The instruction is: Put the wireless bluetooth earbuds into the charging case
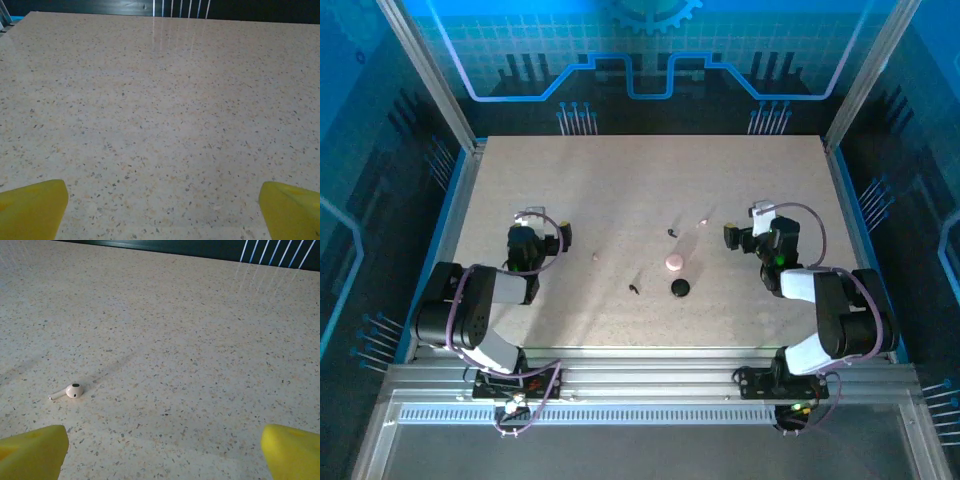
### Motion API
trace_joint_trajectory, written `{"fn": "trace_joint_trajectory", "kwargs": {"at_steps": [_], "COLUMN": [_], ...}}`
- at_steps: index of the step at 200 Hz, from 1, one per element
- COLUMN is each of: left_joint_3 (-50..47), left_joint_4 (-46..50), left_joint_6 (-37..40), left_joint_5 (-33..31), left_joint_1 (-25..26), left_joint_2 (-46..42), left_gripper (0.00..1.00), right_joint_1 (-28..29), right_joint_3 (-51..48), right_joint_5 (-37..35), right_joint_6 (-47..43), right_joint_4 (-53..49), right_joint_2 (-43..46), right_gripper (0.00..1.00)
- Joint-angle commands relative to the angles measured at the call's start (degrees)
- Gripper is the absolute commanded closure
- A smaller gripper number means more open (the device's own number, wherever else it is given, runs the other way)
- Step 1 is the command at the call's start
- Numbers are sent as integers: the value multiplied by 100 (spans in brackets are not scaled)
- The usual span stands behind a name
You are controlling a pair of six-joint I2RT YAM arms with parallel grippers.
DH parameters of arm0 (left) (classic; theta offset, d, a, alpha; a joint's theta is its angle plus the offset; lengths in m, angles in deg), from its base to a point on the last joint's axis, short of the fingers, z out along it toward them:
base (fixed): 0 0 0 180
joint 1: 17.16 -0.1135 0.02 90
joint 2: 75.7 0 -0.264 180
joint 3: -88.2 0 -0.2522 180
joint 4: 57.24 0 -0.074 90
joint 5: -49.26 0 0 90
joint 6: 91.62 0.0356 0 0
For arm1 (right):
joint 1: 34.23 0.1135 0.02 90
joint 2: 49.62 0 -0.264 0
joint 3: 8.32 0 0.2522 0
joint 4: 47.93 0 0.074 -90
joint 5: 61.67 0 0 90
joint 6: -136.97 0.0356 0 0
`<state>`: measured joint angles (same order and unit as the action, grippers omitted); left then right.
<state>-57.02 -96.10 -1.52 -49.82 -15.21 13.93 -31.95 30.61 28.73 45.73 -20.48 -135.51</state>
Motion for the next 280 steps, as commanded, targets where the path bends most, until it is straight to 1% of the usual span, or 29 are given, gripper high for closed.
{"fn": "trace_joint_trajectory", "kwargs": {"at_steps": [1,185,207,218,234,251,280], "left_joint_3": [104,84,15,109,343,622,1339], "left_joint_4": [3,-15,-58,230,1020,1919,3734], "left_joint_6": [22,-10,-10,7,46,86,-595], "left_joint_5": [161,233,262,257,152,-58,-151], "left_joint_1": [-73,-125,-117,-95,-45,90,218], "left_joint_2": [-85,-99,-198,-390,-803,-1326,-2225], "left_gripper": [1,1,1,1,1,2,5], "right_joint_1": [23,-8,-17,-17,0,49,185], "right_joint_3": [15,14,227,403,578,968,1565], "right_joint_5": [-28,-10,-76,-129,-270,-500,-429], "right_joint_6": [45,69,106,131,217,340,472], "right_joint_4": [106,105,-386,-841,-1404,-2473,-4092], "right_joint_2": [-33,-33,136,319,614,987,1686], "right_gripper": [0,0,0,0,0,0,0]}}
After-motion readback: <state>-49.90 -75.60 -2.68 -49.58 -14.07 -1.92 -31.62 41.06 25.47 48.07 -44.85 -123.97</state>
